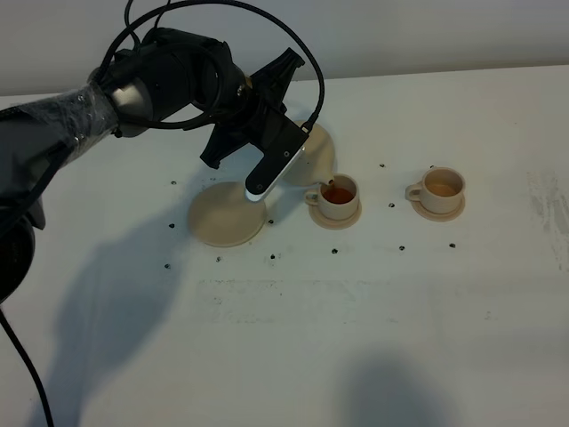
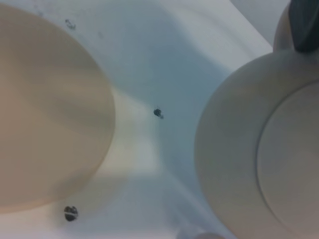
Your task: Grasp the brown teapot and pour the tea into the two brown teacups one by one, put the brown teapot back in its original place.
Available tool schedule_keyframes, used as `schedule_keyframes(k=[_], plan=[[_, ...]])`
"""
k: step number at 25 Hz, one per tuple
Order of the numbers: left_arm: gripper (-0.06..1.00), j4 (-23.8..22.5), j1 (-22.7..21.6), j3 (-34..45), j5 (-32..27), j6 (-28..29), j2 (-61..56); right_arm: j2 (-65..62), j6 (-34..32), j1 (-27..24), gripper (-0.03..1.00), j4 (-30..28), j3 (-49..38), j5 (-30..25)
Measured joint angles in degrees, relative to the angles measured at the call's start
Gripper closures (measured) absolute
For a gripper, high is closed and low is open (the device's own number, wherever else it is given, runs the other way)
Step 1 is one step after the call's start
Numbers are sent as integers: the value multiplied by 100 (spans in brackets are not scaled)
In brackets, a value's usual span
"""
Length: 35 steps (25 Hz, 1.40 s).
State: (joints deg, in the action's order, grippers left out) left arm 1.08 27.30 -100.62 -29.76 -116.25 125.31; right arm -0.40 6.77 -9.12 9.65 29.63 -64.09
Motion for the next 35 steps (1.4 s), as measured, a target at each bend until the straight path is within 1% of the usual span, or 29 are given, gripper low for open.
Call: schedule_keyframes(k=[9,23,35], plan=[[83,-108,0,0,27,6,0,0,0,0,74,0,0,0],[83,-108,0,0,176,6,0,0,0,0,74,0,0,0],[83,-108,10,0,181,6,5,0,0,0,74,0,-11,0]])
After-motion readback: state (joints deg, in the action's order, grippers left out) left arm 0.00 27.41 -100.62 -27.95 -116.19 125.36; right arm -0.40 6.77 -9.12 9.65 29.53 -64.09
